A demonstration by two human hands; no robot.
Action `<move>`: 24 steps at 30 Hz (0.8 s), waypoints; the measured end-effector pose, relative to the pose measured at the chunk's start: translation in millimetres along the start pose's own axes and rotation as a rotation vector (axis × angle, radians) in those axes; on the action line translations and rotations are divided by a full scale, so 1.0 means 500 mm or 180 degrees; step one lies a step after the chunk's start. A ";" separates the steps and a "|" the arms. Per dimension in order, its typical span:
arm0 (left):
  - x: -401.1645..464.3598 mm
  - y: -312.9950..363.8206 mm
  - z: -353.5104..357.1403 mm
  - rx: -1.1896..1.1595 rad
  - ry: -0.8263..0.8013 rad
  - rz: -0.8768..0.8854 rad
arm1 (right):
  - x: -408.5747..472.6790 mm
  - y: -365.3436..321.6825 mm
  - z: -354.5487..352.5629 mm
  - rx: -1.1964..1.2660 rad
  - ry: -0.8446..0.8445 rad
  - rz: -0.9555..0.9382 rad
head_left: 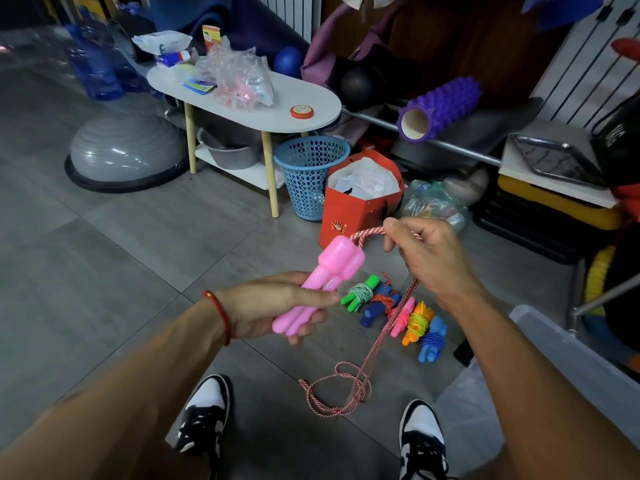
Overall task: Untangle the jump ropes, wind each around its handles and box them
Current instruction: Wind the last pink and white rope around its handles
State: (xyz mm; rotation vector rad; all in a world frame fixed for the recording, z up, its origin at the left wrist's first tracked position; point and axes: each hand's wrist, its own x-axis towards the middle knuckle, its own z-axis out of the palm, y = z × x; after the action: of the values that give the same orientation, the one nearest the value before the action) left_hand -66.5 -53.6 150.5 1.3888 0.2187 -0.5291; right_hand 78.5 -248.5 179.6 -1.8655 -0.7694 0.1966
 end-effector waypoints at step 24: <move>0.022 0.034 0.011 -0.2286 0.0943 0.0839 | -0.060 0.004 0.135 -0.0151 -0.1295 0.0419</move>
State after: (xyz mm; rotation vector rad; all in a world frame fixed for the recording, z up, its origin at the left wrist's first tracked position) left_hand -49.7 -60.1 161.3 0.7653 0.4118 -0.0026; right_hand 24.3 -214.6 142.5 -1.9479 -0.9299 0.6618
